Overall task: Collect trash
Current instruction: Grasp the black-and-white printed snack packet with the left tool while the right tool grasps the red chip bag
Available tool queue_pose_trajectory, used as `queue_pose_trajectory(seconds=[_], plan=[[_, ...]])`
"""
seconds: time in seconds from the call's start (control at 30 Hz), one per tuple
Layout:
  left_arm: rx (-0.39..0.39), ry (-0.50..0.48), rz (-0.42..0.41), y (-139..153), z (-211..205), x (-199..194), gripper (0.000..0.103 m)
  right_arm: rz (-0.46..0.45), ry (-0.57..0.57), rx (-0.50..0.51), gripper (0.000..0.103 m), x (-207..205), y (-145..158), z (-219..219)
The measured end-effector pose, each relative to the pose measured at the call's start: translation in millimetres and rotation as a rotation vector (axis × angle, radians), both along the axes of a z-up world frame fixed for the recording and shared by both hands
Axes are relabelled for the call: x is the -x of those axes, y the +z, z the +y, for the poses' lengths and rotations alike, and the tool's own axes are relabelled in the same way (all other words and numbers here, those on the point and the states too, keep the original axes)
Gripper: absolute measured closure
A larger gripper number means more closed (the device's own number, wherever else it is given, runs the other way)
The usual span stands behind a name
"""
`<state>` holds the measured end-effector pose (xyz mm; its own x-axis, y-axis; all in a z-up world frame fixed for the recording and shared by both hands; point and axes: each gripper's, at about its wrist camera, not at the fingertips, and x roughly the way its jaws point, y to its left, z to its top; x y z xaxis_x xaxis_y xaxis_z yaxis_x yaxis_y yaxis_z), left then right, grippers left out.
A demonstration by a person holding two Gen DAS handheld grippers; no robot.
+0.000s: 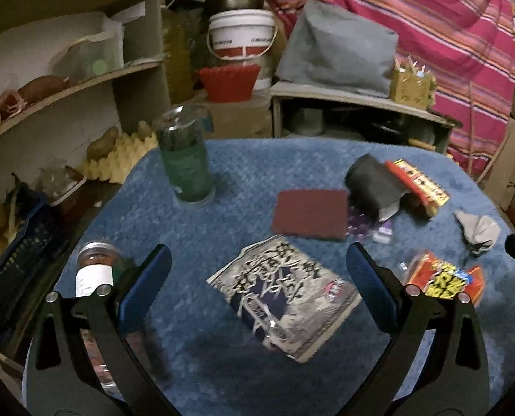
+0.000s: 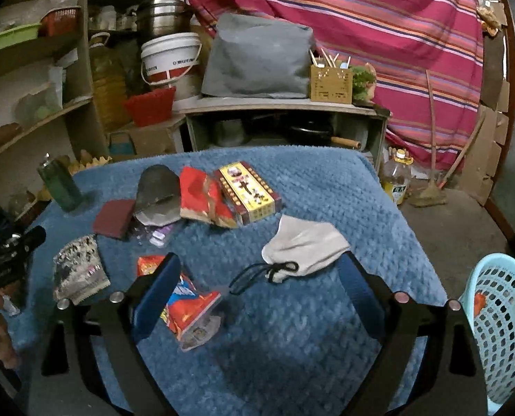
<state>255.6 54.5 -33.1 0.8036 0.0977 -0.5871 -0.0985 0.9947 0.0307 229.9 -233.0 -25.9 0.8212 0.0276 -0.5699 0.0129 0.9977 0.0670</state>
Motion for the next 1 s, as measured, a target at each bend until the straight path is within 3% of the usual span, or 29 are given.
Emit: queue_pose_trajectory(seconds=[0.17,0.37,0.67,0.83,1.0], plan=[[0.035,0.010,0.031,-8.5,11.1,-5.5,0.005,0.017,0.036,0.029,0.013,-0.7,-10.5,9.8],[0.020,0.035,0.081,-21.3,17.7,-10.7,0.006,0.054,0.126,0.140,0.013,-5.3,-24.7,41.8],[0.033,0.043,0.109,-26.0,21.5,-12.9,0.006,0.137,0.190,0.114,0.015,-18.1,-39.9,48.6],[0.048,0.026,0.149,-35.2,19.1,-18.1,0.006,0.179,0.245,0.117,0.045,-20.5,-48.8,60.1],[0.054,0.019,0.178,-42.1,16.5,-22.1,0.006,0.160,0.265,0.127,0.059,-15.0,-46.1,66.7]])
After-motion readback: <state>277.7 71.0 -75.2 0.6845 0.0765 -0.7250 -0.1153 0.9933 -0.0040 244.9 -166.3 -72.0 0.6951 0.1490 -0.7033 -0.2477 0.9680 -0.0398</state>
